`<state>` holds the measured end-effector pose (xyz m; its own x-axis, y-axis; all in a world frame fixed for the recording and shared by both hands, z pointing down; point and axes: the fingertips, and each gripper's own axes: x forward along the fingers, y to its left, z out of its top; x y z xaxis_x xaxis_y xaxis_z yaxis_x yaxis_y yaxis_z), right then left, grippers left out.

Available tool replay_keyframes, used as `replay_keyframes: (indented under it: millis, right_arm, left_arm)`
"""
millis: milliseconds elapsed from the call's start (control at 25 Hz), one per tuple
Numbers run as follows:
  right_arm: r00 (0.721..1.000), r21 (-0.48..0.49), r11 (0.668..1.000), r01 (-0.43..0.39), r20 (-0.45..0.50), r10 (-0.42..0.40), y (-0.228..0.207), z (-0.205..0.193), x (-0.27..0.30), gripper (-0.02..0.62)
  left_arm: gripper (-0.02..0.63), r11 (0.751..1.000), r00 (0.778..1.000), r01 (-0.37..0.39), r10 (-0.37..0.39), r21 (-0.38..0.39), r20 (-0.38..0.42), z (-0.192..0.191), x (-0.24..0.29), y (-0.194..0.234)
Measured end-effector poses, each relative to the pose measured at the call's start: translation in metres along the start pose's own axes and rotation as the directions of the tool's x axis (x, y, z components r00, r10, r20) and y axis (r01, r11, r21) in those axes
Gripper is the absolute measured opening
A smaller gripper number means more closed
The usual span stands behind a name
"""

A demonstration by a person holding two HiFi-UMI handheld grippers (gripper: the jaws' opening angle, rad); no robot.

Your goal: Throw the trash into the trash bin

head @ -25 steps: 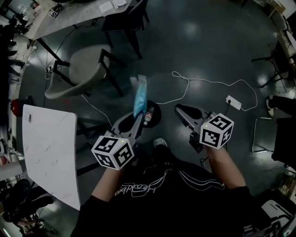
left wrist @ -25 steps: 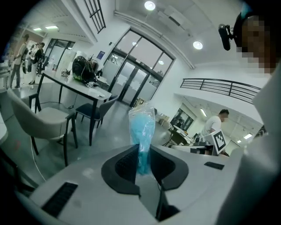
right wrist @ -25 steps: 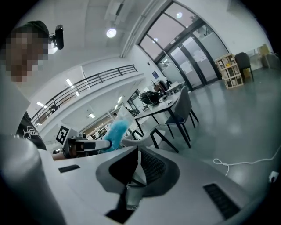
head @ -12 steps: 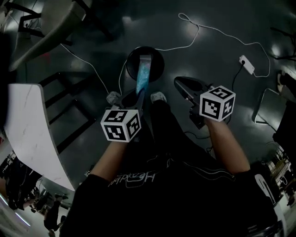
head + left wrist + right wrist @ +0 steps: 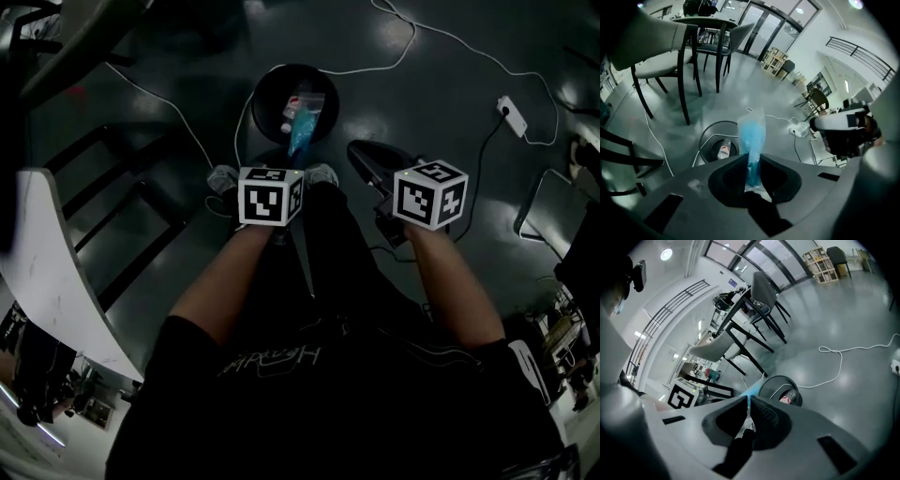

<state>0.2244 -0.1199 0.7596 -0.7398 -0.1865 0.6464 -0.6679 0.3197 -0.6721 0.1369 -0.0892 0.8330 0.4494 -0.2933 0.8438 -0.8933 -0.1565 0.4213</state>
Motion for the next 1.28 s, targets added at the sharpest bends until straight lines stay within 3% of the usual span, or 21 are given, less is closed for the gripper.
replay_keyframes:
  millis: [240,440,680,880,1040,1280]
  right_arm:
    - [0.999,0.051,0.999,0.002,-0.036,0.0,-0.025,-0.041,-0.024,0.046]
    - [1.0,0.155,0.987,0.026,-0.002,-0.026,-0.049,-0.064,-0.037,0.046]
    - [0.997,0.223,0.975,0.024,0.069,-0.04,-0.068,-0.058,-0.043,0.046]
    - [0.997,0.242,0.97,0.021,0.071,-0.039,-0.078,-0.061,-0.048,0.046]
    - [0.997,0.235,0.972,0.012,0.067,-0.028,-0.078,-0.053,-0.047,0.046]
    - [0.998,0.174,0.985,-0.014,0.061,0.004,-0.064,-0.039,-0.045,0.046]
  left_arm:
    - [0.048,0.993,0.987,-0.044,0.026,-0.111,-0.16,-0.024,0.06,0.022]
    - [0.048,0.992,0.967,-0.071,0.042,-0.107,-0.253,-0.03,0.084,0.037]
    - [0.071,0.985,0.968,-0.039,-0.005,-0.17,-0.251,-0.016,0.106,0.038]
    - [0.241,0.964,0.974,-0.032,-0.03,-0.265,-0.227,-0.012,0.114,0.034]
    - [0.276,0.959,0.97,-0.039,-0.03,-0.28,-0.24,-0.017,0.109,0.038]
    - [0.277,0.958,0.978,-0.005,-0.055,-0.286,-0.202,-0.027,0.081,0.028]
